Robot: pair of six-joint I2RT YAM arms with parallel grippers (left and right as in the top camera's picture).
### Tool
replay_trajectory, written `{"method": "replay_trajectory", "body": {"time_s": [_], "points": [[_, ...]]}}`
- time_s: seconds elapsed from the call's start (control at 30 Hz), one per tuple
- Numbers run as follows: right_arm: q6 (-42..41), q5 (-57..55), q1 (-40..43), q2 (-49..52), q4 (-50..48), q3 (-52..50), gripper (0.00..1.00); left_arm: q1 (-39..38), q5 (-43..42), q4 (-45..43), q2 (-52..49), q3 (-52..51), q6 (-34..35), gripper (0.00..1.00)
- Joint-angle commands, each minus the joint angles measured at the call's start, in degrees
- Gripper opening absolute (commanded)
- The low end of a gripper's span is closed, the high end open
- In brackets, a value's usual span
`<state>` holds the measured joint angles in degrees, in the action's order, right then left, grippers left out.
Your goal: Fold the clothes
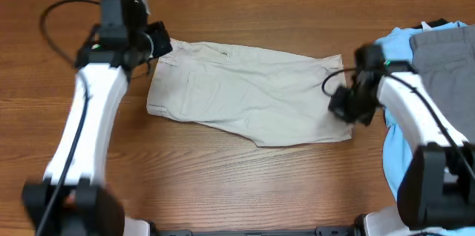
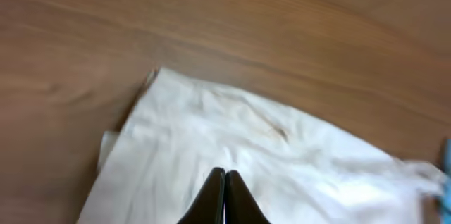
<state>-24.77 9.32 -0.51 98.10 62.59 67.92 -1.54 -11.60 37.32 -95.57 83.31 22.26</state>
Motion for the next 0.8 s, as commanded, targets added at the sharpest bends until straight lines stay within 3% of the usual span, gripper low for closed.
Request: {"method": "replay_trajectory", "body": {"time_s": [0.0,0.2,0.47,0.77], "points": [[8.61,11.28,-1.77,-3.98,0.83,8.5,0.04,-1.29,-0.2,10.03,4.76,0.48,-0.85,0.04],[8.66,12.9,-8.48,-2.51,-10.73,8.87,0.04,-1.33,4.37,18.21,3.34,-0.13,-0.42,0.04],[8.26,10.32,-17.9,7.69,-26.82,8.87,0.04,-1.4,4.59,11.41,-3.21,-0.13,-0.46,0.04],[6.19,9.84,-20.5,19.76,-40.48,8.87,0.04,-1.4,4.59,7.85,-11.15,-0.13,-0.48,0.04]]}}
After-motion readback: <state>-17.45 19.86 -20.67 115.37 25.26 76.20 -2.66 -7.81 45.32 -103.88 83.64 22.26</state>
